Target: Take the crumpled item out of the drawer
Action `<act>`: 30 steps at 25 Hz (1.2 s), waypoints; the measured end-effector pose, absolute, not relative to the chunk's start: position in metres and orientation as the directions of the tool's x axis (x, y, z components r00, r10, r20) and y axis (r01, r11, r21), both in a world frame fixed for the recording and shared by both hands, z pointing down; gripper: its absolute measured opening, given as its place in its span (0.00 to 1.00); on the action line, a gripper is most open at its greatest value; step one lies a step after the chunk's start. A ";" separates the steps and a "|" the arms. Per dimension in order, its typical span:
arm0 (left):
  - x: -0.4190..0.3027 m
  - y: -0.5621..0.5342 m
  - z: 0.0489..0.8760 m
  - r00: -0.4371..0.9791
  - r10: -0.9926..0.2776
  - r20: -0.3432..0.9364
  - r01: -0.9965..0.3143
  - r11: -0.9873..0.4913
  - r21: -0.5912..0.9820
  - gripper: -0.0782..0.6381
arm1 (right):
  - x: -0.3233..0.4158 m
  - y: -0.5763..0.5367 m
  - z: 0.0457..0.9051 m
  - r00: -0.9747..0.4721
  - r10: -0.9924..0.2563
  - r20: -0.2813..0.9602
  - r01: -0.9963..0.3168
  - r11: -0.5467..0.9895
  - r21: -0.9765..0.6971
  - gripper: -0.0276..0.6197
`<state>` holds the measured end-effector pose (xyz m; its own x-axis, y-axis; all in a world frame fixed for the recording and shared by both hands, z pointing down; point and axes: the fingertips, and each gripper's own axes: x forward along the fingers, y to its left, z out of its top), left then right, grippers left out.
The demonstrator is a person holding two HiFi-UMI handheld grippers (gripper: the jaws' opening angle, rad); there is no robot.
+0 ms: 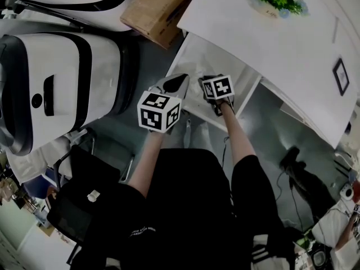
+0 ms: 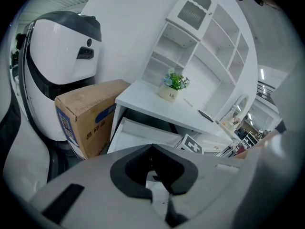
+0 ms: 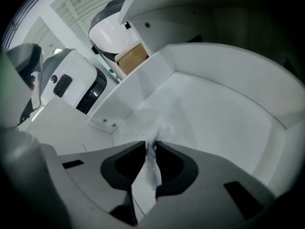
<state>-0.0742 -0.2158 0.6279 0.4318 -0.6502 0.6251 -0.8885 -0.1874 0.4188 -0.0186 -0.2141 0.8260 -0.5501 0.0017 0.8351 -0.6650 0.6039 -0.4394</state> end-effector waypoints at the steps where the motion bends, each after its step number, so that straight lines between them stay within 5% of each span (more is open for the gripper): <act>1: -0.074 -0.216 0.627 0.432 -0.652 0.623 -0.889 -0.188 0.418 0.11 | -0.019 -0.215 0.823 -0.555 -0.001 0.832 -0.662 0.606 -0.441 0.13; 17: -0.083 -0.202 0.595 0.443 -0.680 0.584 -0.884 -0.220 0.413 0.11 | -0.016 -0.229 0.741 -0.645 -0.149 0.750 -0.648 0.627 -0.432 0.12; 30: -0.088 -0.193 0.558 0.463 -0.723 0.512 -0.876 -0.287 0.387 0.11 | 0.014 -0.237 0.635 -0.746 -0.389 0.540 -0.648 0.612 -0.454 0.11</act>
<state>-0.0881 -0.1926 0.5582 0.4633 -0.7235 0.5118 -0.8762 -0.2874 0.3870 0.0138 -0.2374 0.6352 -0.7459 -0.3894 0.5403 -0.6480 0.6117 -0.4537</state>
